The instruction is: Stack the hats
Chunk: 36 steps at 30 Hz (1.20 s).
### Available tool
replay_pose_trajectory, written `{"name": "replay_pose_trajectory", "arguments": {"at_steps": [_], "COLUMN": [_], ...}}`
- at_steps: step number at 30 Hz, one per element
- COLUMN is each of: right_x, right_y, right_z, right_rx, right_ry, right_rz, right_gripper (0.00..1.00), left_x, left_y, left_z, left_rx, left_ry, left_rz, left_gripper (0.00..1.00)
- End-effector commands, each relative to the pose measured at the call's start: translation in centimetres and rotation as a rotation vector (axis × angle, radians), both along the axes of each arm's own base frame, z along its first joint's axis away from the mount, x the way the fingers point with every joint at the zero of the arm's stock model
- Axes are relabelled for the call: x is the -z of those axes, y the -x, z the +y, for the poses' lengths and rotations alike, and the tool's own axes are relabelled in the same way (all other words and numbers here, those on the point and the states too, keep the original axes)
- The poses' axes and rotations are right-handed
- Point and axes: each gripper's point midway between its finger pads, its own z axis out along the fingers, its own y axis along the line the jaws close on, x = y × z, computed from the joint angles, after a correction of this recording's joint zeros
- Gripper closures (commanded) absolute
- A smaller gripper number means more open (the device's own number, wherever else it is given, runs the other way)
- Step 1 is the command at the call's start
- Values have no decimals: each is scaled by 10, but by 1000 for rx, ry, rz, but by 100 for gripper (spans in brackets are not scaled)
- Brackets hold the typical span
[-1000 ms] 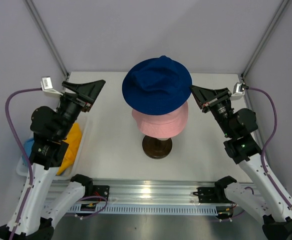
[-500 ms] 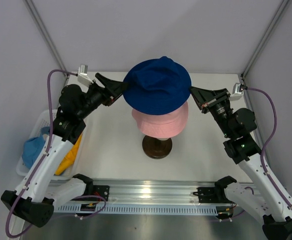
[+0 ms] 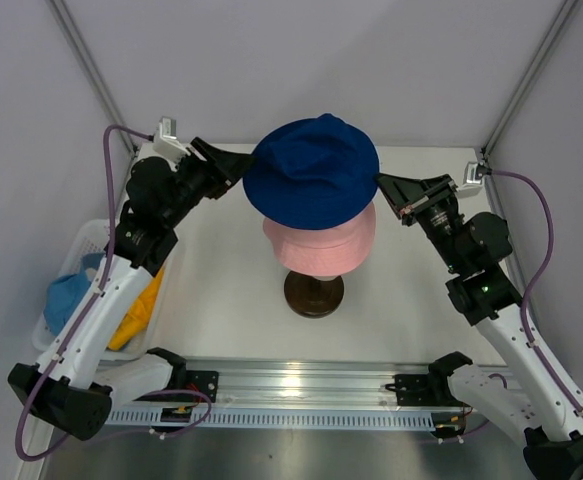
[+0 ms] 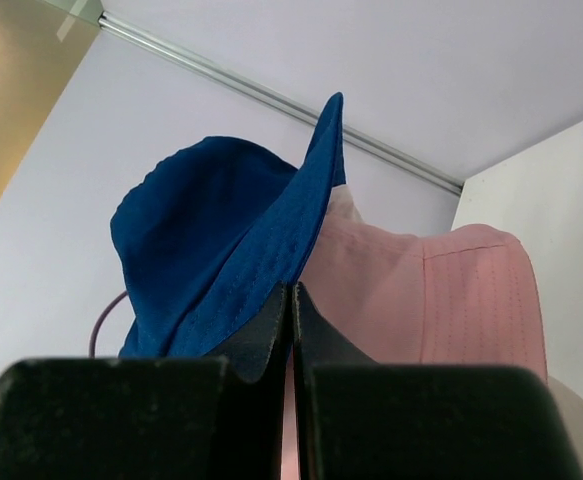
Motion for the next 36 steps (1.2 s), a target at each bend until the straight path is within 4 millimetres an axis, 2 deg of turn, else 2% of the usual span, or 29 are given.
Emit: {"name": "replay_pose_trajectory", "arguments": {"at_steps": [1, 5, 7, 8, 10, 11, 20, 23, 26, 29, 30, 31, 33, 34, 35, 36], "right_x": [-16, -14, -16, -16, -16, -17, -16, -15, -14, -14, -13, -14, -13, -13, -14, -13], "right_y": [5, 3, 4, 3, 3, 3, 1, -1, -2, -3, -3, -2, -2, -1, 0, 0], "right_z": [3, 4, 3, 3, 1, 0, -4, -4, -4, -4, -4, -4, -4, -5, -5, -6], "right_rx": [-17, -19, -14, -10, 1, 4, 29, 37, 40, 38, 38, 40, 40, 41, 43, 47], "right_ry": [23, 25, 23, 24, 24, 23, 34, 36, 34, 34, 35, 34, 40, 44, 45, 62], "right_rz": [-50, -43, -48, -47, -47, -48, -42, -37, -35, -33, -31, -35, -40, -43, -53, -63], "right_gripper": [100, 100, 100, 100, 100, 100, 100, 100, 100, 100, 100, 100, 100, 100, 100, 100], "left_x": [-30, -48, -61, -46, -44, -32, 0, -2, -4, 0, 0, 3, 3, 15, -3, -5], "left_y": [-16, -22, -19, -28, -31, -37, -38, -33, -33, -37, -37, -37, -38, -38, -27, -28], "left_z": [9, -6, -17, -23, -23, -25, -19, -18, -17, -22, -24, -26, -25, -23, -14, -13], "left_rx": [-71, 10, 87, 108, 121, 118, 108, 100, 65, 81, 89, 97, 68, 44, 4, -32], "left_ry": [-54, -131, -176, -205, -260, -282, -361, -383, -435, -439, -425, -417, -358, -330, -266, -171], "left_rz": [-106, -178, -216, -176, -157, -122, -42, -65, -88, -78, -70, -58, -33, 0, -35, -56], "left_gripper": [49, 47, 47, 47, 49, 50, 51, 55, 64, 80, 93, 99, 99, 99, 99, 99]}}
